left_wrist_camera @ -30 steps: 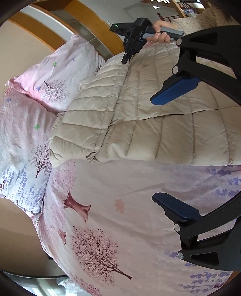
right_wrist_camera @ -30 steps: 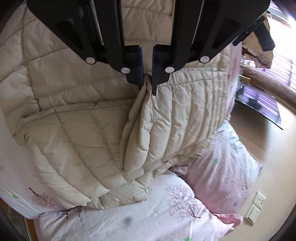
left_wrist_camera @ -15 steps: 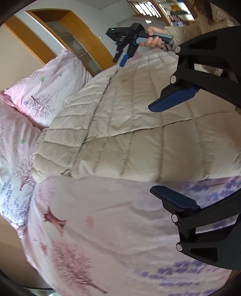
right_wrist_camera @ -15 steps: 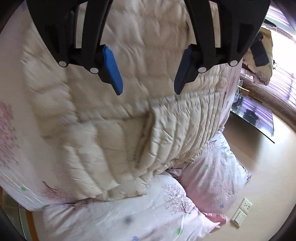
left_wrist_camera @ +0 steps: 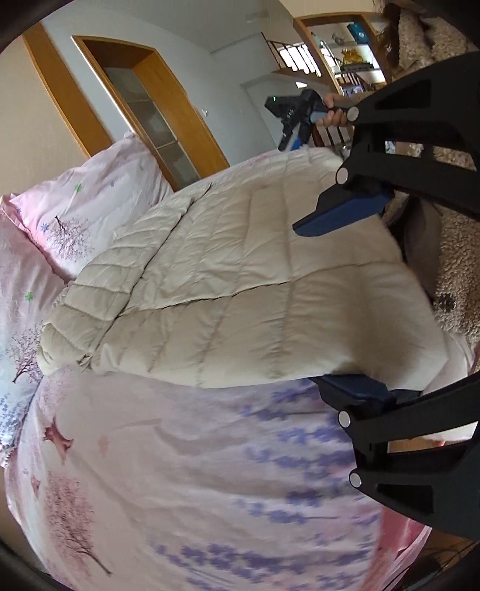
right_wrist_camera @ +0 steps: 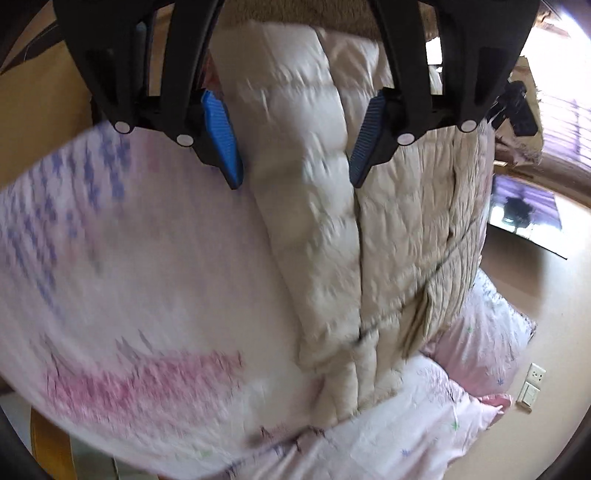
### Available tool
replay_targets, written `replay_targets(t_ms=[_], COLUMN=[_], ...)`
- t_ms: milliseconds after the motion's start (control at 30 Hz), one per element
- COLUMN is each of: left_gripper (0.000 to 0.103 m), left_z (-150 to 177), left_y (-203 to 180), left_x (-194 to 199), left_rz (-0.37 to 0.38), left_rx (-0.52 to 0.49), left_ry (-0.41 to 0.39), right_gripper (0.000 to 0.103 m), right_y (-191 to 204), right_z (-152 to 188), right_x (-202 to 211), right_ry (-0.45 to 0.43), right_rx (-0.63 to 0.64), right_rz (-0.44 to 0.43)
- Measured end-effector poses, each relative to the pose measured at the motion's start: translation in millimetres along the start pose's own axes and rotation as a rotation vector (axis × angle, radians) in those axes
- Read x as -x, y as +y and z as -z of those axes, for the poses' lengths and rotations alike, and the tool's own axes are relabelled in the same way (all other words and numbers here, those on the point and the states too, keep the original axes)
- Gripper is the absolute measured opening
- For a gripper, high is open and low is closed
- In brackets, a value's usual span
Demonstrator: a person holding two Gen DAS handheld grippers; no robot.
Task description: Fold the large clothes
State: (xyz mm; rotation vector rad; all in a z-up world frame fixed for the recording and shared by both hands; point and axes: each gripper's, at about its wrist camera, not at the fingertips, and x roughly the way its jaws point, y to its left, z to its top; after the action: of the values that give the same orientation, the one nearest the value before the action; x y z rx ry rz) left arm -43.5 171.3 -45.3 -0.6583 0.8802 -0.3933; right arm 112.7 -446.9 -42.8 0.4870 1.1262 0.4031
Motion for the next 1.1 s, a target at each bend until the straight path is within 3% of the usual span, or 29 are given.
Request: replay_targets(t_ms=[167, 300, 367, 500, 667, 733, 867, 1100], left_gripper=[0.066, 0.066, 0.066, 0.065, 0.053, 0.046, 0.021, 0.011], left_z=[18, 33, 38, 44, 48, 49, 48, 37], left_y=[2, 4, 5, 6, 4, 5, 9, 2], left_x=[5, 7, 6, 2, -2, -3, -3, 14], left_rz=[0.067, 0.111, 0.105, 0.107, 0.119, 0.118, 0.114, 0.073], left_rx=[0.037, 0.072, 0.08, 0.095, 0.102, 0.11, 0.135, 0.098], left_ry=[0.007, 0.01, 0.023, 0.038, 0.057, 0.057, 0.044, -0.041], right_gripper=[0.06, 0.06, 0.06, 0.06, 0.038, 0.026, 0.017, 0.012], right_y=[-12, -18, -19, -21, -13, -8, -1, 31], right_z=[24, 42, 50, 58, 63, 64, 63, 50], right_x=[2, 9, 11, 4, -8, -7, 4, 25], right_ry=[0.058, 0.085, 0.113, 0.143, 0.177, 0.169, 0.117, -0.042], right_rx=[-0.016, -0.008, -0.001, -0.008, 0.015, 0.036, 0.068, 0.149], right_rz=[-0.137, -0.168, -0.157, -0.212, -0.244, -0.247, -0.246, -0.205])
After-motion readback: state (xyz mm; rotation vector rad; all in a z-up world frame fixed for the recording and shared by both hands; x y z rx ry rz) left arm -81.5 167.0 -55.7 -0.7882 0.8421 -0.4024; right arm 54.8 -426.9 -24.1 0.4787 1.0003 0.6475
